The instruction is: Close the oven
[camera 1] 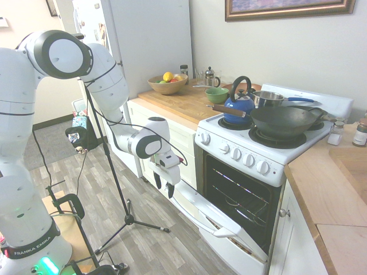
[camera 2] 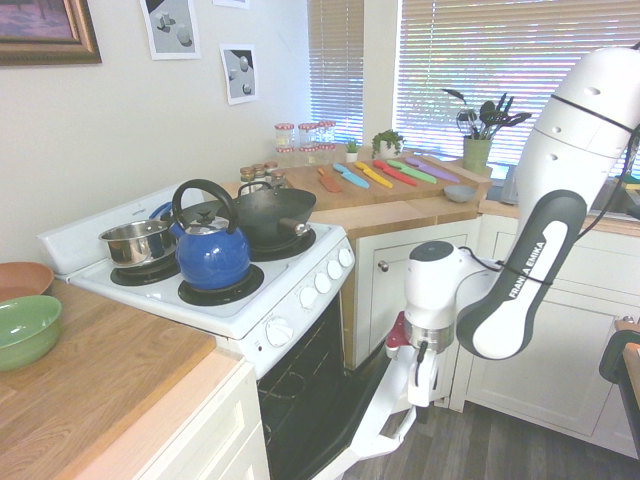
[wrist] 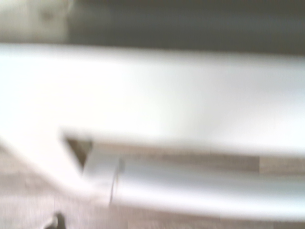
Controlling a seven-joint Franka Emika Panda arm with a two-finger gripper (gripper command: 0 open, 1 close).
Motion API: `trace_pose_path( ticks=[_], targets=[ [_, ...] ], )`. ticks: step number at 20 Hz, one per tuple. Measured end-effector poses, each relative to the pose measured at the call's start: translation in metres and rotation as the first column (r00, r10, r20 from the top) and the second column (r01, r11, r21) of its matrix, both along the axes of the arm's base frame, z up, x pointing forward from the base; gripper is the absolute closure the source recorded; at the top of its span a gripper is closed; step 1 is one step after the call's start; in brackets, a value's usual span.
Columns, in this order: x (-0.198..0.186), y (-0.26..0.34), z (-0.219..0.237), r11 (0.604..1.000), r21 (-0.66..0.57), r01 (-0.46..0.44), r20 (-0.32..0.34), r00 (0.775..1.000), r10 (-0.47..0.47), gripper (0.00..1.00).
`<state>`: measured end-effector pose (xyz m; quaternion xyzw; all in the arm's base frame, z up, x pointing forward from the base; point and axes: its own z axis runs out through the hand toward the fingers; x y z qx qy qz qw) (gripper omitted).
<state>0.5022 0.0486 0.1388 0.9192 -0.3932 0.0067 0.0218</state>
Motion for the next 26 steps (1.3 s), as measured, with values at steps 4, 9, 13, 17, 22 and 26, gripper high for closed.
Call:
trace_pose_path(
  ticks=[4, 9, 13, 17, 22, 26],
  targets=[
    [0.024, -0.019, -0.020, 0.997, 0.002, 0.078, 0.025, 0.997, -0.078, 0.00],
    [0.048, -0.033, -0.038, 0.990, 0.012, 0.142, 0.067, 0.987, -0.143, 0.00],
    [0.068, -0.020, -0.036, 0.993, 0.018, 0.119, 0.113, 0.986, -0.120, 0.00],
    [0.086, 0.016, -0.019, 0.997, 0.028, 0.071, 0.162, 0.984, -0.075, 0.00],
    [0.109, 0.023, 0.002, 0.998, 0.017, 0.064, 0.221, 0.973, -0.067, 0.00],
    [0.121, 0.029, 0.015, 0.998, 0.006, 0.063, 0.258, 0.964, -0.062, 0.00]
  ],
)
